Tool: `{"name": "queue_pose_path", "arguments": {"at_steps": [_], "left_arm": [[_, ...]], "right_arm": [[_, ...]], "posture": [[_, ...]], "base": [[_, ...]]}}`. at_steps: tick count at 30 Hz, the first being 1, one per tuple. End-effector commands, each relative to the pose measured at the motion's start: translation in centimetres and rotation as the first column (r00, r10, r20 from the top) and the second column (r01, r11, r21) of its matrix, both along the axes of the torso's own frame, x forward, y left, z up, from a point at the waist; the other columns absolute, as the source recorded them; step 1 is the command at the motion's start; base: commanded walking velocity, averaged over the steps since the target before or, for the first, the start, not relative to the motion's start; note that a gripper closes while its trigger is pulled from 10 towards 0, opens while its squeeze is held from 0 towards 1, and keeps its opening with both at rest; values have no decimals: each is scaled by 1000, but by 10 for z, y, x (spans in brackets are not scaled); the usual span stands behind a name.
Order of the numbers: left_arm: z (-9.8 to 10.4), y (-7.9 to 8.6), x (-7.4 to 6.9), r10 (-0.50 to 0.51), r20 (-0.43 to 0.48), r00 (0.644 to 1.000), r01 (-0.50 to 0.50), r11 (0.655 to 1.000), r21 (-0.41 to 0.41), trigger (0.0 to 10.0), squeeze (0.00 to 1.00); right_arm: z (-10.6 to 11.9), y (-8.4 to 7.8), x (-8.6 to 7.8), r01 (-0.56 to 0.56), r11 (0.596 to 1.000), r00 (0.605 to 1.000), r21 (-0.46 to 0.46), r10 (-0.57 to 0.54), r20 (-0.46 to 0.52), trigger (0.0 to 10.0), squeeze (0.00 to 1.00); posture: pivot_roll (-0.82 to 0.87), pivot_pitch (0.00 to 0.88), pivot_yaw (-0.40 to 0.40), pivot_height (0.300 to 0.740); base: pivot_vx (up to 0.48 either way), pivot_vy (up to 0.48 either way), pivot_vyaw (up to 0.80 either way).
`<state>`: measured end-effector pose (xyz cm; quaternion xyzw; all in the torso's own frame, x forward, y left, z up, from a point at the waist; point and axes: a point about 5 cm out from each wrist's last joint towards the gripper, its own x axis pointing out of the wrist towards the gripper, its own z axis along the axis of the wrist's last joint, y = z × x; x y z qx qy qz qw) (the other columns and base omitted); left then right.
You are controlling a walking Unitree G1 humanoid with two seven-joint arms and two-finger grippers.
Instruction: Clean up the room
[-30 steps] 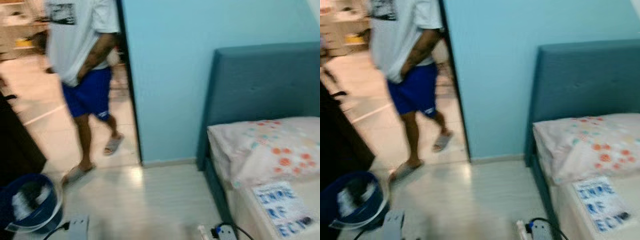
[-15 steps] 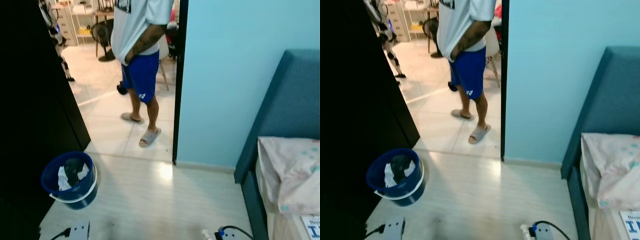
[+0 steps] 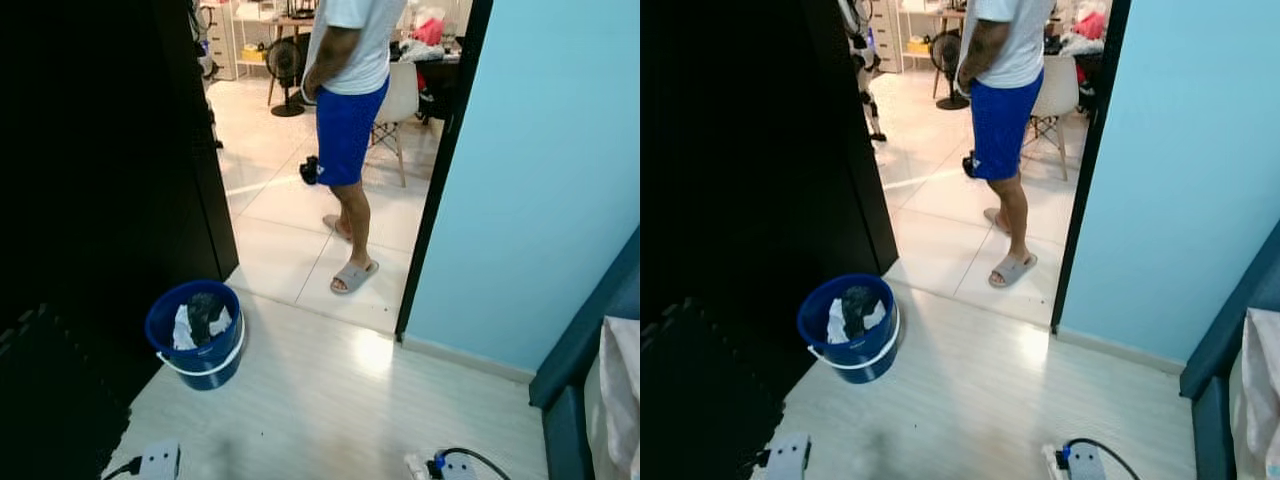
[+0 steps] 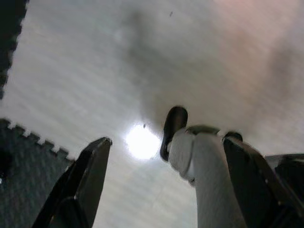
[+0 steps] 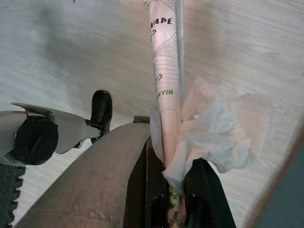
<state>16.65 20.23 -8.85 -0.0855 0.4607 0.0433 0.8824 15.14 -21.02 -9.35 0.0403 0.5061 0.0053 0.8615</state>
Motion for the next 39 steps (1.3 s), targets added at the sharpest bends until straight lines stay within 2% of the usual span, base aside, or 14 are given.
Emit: {"name": "queue_pose_path", "arguments": {"at_steps": [1, 10, 25, 39], "left_arm": [[0, 1, 0, -10, -7, 1000, 10, 1000, 6, 10000, 0], [2, 2, 4, -2, 3, 1000, 2, 1000, 1, 10000, 0], [2, -1, 5, -11, 1, 1000, 11, 1000, -7, 10000, 0], [1, -3, 3, -4, -3, 1000, 4, 1000, -14, 10000, 0]], "right_arm": [[0, -1, 0, 16, 1000, 1000, 1, -16, 3, 10000, 0], [1, -2, 2, 38, 999, 999, 1, -38, 7, 10000, 0], [2, -5, 3, 45, 999, 999, -6, -45, 8, 10000, 0], [6, -3, 12, -52, 998, 998, 42, 51, 28, 10000, 0]], "posture": [[-34, 38, 20, 740], [-35, 61, 25, 740], [-45, 46, 20, 740], [-43, 40, 5, 740]], "base": [[431, 0, 0], [339, 0, 0], [472, 0, 0], [480, 0, 728]]}}
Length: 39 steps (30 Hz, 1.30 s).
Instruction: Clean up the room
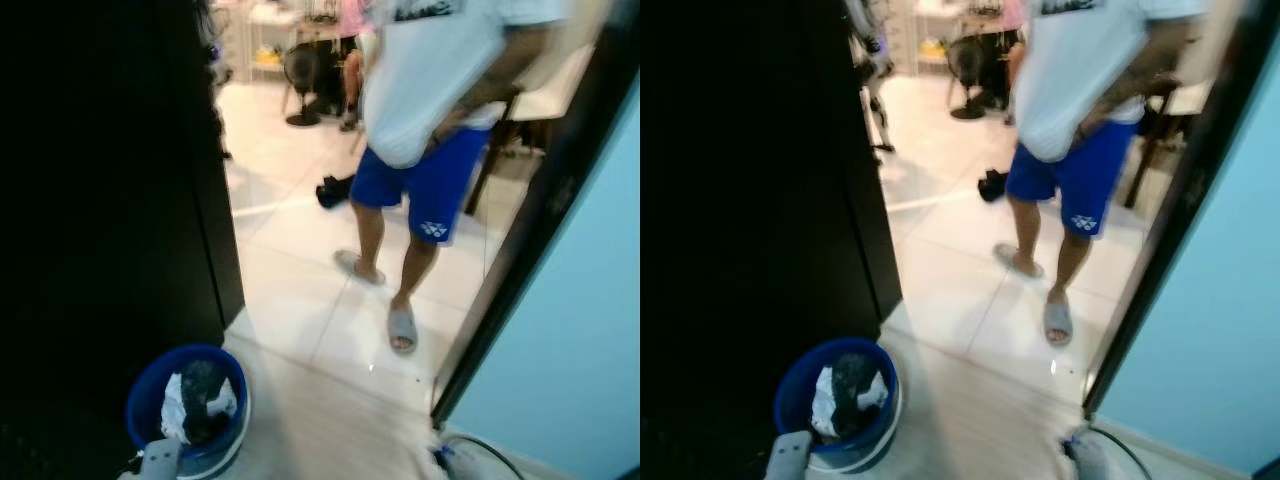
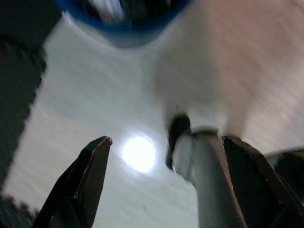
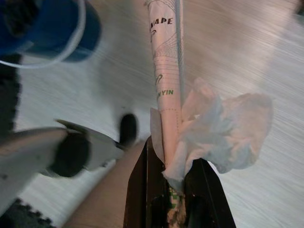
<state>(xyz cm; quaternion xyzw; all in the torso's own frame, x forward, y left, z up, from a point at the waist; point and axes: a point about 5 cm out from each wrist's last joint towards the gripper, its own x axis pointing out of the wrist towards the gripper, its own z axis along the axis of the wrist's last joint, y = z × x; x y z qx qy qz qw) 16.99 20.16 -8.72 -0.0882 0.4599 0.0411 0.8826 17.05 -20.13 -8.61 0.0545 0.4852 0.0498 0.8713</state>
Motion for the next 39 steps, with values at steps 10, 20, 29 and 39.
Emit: {"name": "queue_pose_path", "arguments": {"at_steps": [10, 20, 29, 39], "left_arm": [[-1, -2, -2, 4, -8, 1000, -4, 1000, -8, 10000, 0], [-2, 0, -4, 15, -20, 1000, -15, 1000, -10, 10000, 0], [-4, -1, -8, 6, -31, 1000, -6, 1000, -17, 10000, 0], [-5, -4, -9, -12, -35, 999, 11, 1000, -21, 10000, 0]], "right_arm": [[1, -12, -4, -69, 998, 997, -6, 69, -27, 10000, 0], [1, -9, -6, -155, 988, 986, 12, 156, -53, 10000, 0], [1, -11, -8, -189, 982, 979, 15, 190, -69, 10000, 0], [7, -15, 7, -170, 984, 985, -49, 168, -41, 10000, 0]], "posture": [[-40, 46, 10, 740], [-34, 54, 11, 740], [-38, 57, 11, 740], [-34, 63, 8, 740]], "base": [[451, 0, 726], [59, 0, 727], [0, 0, 727], [0, 0, 503]]}}
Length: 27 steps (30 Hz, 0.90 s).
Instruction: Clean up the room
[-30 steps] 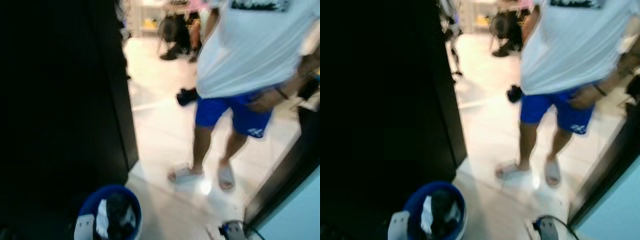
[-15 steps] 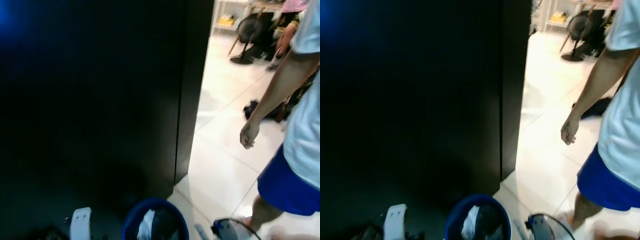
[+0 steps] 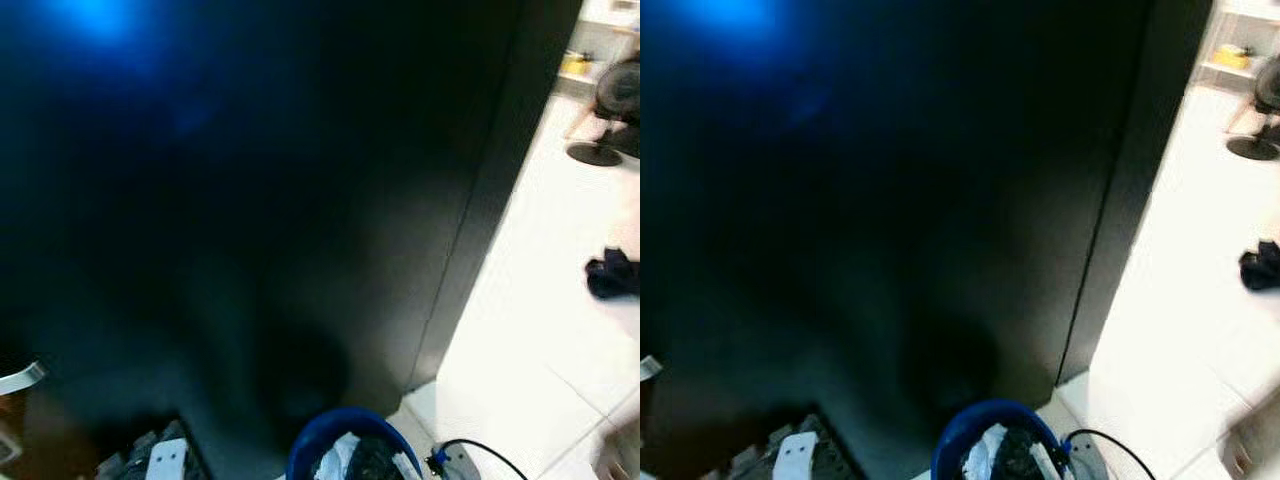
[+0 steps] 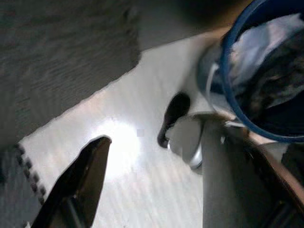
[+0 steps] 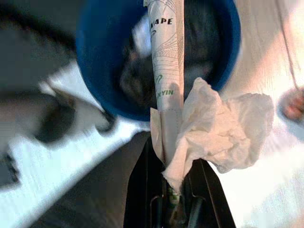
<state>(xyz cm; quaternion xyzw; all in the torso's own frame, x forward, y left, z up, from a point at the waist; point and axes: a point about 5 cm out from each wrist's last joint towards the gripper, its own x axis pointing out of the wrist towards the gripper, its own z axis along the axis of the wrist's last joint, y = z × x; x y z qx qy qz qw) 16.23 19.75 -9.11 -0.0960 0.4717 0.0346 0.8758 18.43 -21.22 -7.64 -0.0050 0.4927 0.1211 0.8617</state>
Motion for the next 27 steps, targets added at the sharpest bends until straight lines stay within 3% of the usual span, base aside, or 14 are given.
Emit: {"name": "queue_pose_path", "arguments": {"at_steps": [1, 5, 7, 8, 12, 16, 20, 21, 22, 27], "left_arm": [[-1, 0, -1, -7, -10, 1000, 7, 1000, 1, 10000, 0], [0, 0, -1, -9, -9, 1000, 9, 1000, 2, 10000, 0], [-1, 0, -1, -13, -10, 1000, 13, 1000, 2, 10000, 0], [-1, 0, -1, -13, -10, 1000, 13, 1000, 2, 10000, 0], [-2, -3, -3, -32, -15, 999, 32, 999, -3, 10000, 0], [-2, -4, -3, -36, -15, 999, 35, 999, -7, 10000, 0], [-2, -7, -3, -45, -15, 999, 44, 999, -12, 10000, 0], [-2, -7, -4, -47, -16, 999, 47, 999, -13, 10000, 0], [-3, -7, -4, -45, -17, 999, 45, 999, -13, 10000, 0], [-3, -5, -7, -42, -21, 999, 42, 999, -13, 10000, 0]], "right_arm": [[0, -5, -1, 23, 999, 1000, -35, -23, -5, 10000, 0], [9, -5, 18, 48, 998, 997, -51, -45, 57, 10000, 0], [19, 1, 37, 50, 999, 992, -10, -49, 118, 10000, 0], [19, 1, 37, 50, 999, 992, -10, -49, 118, 10000, 0], [32, 25, 62, -23, 998, 983, 52, 13, 182, 10000, 0], [35, 32, 67, -38, 998, 981, 45, 29, 191, 10000, 0], [35, 37, 69, -76, 997, 981, -26, 79, 177, 10000, 0], [35, 38, 71, -76, 996, 981, -43, 82, 178, 10000, 173], [36, 38, 72, -73, 996, 980, -50, 81, 183, 10000, 1000], [38, 38, 75, -49, 998, 979, -39, 56, 196, 10000, 1000]], "posture": [[-34, 63, 8, 740], [-30, 65, 5, 740], [-29, 66, 4, 740], [-29, 66, 4, 740], [-30, 61, 0, 740], [-20, 64, -4, 740], [-14, 62, -4, 740], [-10, 65, -4, 740], [-8, 67, -5, 740], [-10, 71, -6, 740]], "base": [[0, 0, 0], [0, 0, 0], [0, 0, 0], [0, 0, 0], [0, 0, 0], [0, 0, 0], [0, 0, 0], [0, 0, 0], [0, 0, 0], [0, 0, 0]]}}
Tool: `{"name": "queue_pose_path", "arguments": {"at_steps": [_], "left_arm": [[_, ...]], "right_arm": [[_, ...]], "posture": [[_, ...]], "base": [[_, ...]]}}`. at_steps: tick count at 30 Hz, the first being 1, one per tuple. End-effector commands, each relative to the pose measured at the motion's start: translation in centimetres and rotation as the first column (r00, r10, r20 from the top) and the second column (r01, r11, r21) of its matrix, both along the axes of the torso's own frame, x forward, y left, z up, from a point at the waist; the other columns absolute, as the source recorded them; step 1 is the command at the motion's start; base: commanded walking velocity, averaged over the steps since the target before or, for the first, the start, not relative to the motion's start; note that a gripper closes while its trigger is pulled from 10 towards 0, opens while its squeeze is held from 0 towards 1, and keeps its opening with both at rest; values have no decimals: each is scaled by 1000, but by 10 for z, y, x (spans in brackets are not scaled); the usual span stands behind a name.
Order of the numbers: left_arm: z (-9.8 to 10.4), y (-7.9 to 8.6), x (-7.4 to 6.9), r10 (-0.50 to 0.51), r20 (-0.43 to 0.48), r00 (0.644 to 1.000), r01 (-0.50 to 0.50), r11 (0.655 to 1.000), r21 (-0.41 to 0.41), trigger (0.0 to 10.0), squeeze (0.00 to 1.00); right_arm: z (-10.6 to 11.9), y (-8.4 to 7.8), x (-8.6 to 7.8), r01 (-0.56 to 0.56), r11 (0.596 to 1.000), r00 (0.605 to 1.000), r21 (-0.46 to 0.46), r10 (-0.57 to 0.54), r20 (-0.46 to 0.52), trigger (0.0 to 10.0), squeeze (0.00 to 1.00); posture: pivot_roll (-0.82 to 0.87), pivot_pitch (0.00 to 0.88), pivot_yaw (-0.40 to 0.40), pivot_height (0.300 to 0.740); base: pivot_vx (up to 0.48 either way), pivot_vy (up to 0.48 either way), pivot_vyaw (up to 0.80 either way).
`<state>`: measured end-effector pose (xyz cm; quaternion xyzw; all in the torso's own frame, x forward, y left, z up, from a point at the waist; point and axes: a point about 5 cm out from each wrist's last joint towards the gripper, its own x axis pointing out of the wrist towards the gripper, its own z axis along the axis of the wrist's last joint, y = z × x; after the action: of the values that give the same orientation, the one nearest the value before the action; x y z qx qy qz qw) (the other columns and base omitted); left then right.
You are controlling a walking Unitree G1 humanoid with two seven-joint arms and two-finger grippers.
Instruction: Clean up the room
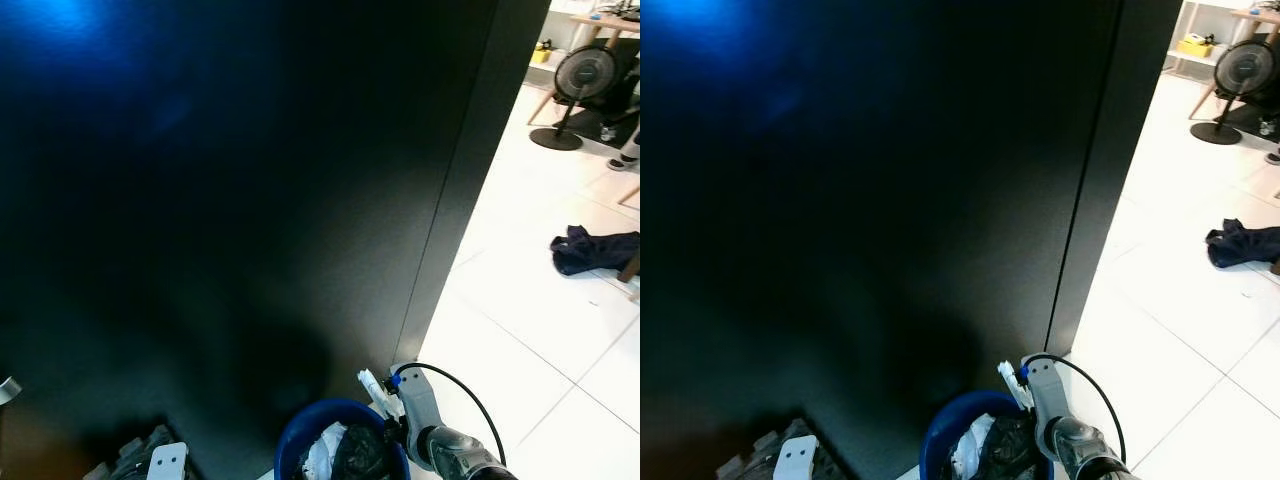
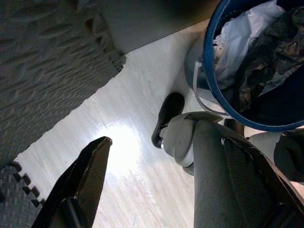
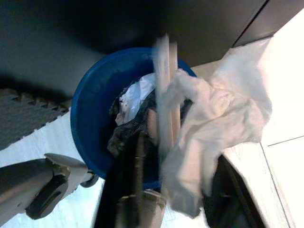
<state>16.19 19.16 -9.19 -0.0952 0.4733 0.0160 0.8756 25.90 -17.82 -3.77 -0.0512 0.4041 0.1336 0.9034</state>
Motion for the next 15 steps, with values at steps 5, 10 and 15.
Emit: {"name": "queue_pose_path", "arguments": {"at_steps": [5, 10, 15], "left_arm": [[-3, 1, -8, -10, -24, 1000, 10, 1000, 3, 10000, 0], [-3, 2, -9, -13, -25, 1000, 13, 1000, 2, 10000, 0], [-3, -1, -8, -15, -26, 1000, 15, 1000, 3, 10000, 0]], "right_arm": [[-1, 4, -1, 19, 999, 1000, 31, -18, -9, 10000, 1000], [-4, 0, -5, 44, 998, 999, 39, -43, -16, 10000, 1000], [-4, 1, -6, 41, 997, 999, 58, -40, -20, 10000, 1000]], "posture": [[-10, 74, -7, 740], [-12, 76, -6, 740], [-13, 79, -5, 740]], "base": [[0, 0, 0], [0, 0, 0], [0, 0, 0]]}}
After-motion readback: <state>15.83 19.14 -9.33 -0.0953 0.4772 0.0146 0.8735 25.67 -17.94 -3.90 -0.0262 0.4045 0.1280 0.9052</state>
